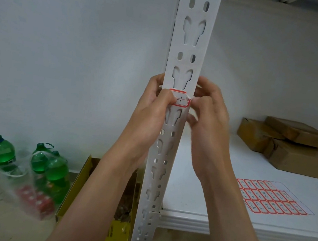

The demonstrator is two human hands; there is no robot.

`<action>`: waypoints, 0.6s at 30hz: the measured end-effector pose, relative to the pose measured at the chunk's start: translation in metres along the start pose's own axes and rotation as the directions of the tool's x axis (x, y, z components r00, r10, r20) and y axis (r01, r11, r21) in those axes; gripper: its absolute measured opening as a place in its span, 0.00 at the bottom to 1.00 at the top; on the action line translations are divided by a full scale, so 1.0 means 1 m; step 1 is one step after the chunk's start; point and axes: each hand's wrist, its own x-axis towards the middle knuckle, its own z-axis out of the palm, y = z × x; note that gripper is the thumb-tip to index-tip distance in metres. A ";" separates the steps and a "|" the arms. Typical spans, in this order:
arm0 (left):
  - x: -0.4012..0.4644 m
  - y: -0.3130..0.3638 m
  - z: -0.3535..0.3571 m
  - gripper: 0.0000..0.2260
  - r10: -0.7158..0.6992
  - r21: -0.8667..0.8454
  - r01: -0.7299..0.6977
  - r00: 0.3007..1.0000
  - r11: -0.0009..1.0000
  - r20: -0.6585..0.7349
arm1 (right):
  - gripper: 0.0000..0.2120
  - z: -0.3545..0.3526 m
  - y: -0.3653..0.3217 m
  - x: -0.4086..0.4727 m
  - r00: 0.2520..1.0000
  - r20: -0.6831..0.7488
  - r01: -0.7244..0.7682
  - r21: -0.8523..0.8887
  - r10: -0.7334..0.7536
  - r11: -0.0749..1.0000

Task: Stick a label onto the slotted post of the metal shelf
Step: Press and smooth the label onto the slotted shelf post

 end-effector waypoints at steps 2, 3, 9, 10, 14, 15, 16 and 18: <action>0.000 0.001 0.000 0.14 -0.009 0.013 0.009 1.000 1.000 0.006 | 0.10 -0.007 0.002 -0.001 0.968 -0.137 0.191 -0.147 -0.212 0.970; -0.001 0.002 0.001 0.14 -0.009 0.017 0.009 1.000 1.000 0.009 | 0.08 -0.012 0.003 -0.001 0.935 -0.150 0.282 -0.229 -0.320 0.932; -0.003 0.003 0.001 0.13 -0.011 0.013 0.011 1.000 1.000 0.002 | 0.07 -0.025 0.011 -0.002 0.758 0.069 0.559 -0.581 -0.649 0.591; -0.003 0.003 0.001 0.11 -0.015 0.003 0.015 1.000 1.000 -0.001 | 0.07 -0.024 0.013 -0.002 0.723 0.075 0.573 -0.620 -0.687 0.535; -0.003 0.003 0.000 0.14 -0.011 -0.017 0.011 1.000 1.000 -0.001 | 0.07 -0.017 0.021 -0.006 0.658 0.013 0.560 -0.677 -0.753 0.478; -0.002 0.002 0.001 0.16 -0.009 -0.017 0.009 1.000 1.000 -0.004 | 0.06 -0.014 0.022 -0.007 0.660 0.000 0.552 -0.679 -0.751 0.485; -0.002 0.002 0.001 0.17 -0.009 -0.019 0.009 1.000 1.000 -0.005 | 0.06 -0.012 0.022 -0.006 0.664 -0.011 0.544 -0.678 -0.747 0.494; -0.002 0.001 0.001 0.17 -0.007 -0.023 0.007 1.000 1.000 -0.008 | 0.04 -0.009 0.022 -0.005 0.673 -0.029 0.533 -0.673 -0.739 0.512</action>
